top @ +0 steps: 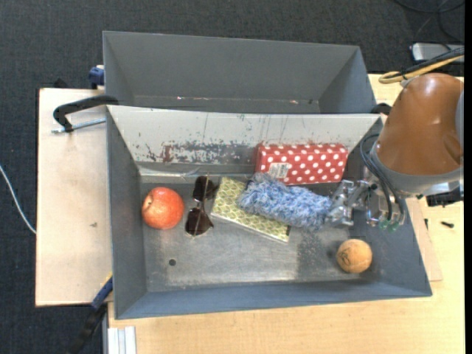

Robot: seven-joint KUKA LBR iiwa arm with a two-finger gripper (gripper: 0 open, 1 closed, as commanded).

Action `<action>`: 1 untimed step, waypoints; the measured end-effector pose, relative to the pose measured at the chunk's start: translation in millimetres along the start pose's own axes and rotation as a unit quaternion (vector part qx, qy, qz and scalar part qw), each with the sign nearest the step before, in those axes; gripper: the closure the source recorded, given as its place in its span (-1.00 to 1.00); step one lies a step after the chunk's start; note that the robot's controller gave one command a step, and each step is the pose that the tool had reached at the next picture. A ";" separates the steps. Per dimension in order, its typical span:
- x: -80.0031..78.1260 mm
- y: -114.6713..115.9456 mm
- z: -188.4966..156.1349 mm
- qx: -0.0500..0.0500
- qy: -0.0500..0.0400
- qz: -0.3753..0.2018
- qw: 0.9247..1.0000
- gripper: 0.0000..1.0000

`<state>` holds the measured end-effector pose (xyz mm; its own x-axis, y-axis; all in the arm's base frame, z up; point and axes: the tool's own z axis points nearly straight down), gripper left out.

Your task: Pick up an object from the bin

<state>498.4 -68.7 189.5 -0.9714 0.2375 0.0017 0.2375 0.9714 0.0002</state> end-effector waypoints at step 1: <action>2.9 4.9 -28.7 -0.001 -0.006 -0.002 1.000 1.00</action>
Offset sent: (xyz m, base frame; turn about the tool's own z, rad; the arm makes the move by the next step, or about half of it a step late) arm 0.0110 -0.0349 0.0935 0.0373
